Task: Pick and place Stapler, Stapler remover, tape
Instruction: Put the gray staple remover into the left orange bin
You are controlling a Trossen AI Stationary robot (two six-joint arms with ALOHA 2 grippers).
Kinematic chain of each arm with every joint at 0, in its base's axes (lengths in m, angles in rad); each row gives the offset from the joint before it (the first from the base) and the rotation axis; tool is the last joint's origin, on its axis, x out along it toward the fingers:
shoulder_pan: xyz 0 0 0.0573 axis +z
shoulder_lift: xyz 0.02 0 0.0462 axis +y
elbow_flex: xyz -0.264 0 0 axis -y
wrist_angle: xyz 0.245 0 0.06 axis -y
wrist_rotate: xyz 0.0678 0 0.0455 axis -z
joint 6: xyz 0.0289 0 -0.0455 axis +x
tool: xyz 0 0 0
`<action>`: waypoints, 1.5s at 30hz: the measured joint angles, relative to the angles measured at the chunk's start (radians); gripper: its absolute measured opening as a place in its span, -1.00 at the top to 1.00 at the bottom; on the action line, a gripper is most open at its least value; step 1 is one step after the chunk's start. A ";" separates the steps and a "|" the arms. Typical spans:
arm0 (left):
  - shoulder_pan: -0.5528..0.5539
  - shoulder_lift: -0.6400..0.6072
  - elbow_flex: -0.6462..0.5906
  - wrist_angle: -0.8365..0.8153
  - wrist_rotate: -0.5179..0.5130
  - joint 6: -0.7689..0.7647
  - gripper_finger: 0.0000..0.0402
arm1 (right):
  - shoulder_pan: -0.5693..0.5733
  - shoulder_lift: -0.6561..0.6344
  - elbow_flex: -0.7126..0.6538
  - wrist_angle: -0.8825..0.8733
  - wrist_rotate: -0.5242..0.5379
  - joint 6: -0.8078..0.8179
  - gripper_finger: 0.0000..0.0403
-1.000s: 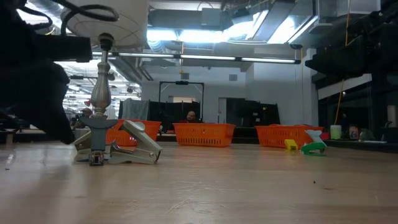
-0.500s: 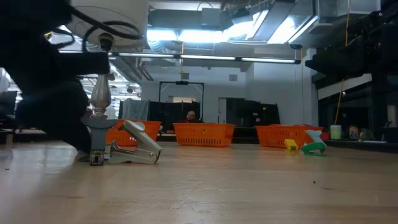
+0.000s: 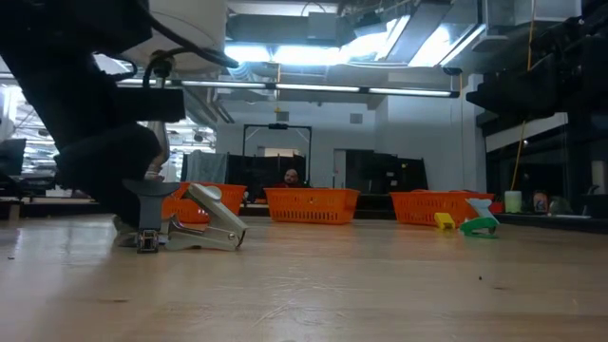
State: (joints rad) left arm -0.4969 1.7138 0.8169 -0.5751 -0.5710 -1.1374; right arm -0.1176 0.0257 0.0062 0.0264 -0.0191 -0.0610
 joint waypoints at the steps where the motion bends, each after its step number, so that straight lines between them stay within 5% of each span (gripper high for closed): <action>1: 0.000 0.000 0.000 0.003 0.008 -0.002 0.47 | 0.000 0.000 0.000 0.000 0.000 0.000 0.07; 5: 0.000 -0.002 0.000 0.005 0.023 -0.020 0.82 | 0.000 0.000 0.000 0.000 0.000 0.000 0.07; 11: 0.004 -0.087 -0.008 -0.052 0.035 -0.027 0.82 | 0.000 0.000 0.000 0.000 0.000 0.000 0.07; 29: 0.179 -0.520 -0.004 -0.221 -0.202 0.128 0.81 | 0.000 0.000 0.000 0.000 0.000 0.000 0.06; 45: 0.542 -0.471 -0.003 -0.217 -0.161 0.246 0.81 | 0.000 0.000 0.000 0.000 0.000 0.000 0.06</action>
State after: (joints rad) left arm 0.0453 1.2429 0.8139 -0.7925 -0.7317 -0.8917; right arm -0.1175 0.0257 0.0059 0.0263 -0.0193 -0.0612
